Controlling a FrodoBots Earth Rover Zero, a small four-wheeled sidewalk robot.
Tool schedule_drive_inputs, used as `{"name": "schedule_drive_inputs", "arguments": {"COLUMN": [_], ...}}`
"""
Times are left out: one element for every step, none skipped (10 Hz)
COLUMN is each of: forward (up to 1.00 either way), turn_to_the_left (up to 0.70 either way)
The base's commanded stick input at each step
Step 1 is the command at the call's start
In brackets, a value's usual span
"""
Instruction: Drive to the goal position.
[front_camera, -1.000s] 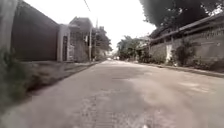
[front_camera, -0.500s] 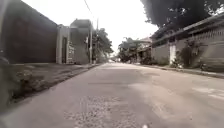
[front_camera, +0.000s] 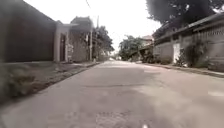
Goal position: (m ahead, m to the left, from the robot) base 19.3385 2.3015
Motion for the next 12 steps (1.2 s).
{"name": "schedule_drive_inputs", "arguments": {"forward": [0.85,0.85,0.85,0.85,0.85,0.85,0.85,0.85,0.85,0.85,0.85,0.85], "turn_to_the_left": [0.08,0.07,0.02,0.00,0.00,0.00,0.00,0.00,0.00,0.00,0.00,0.00]}}
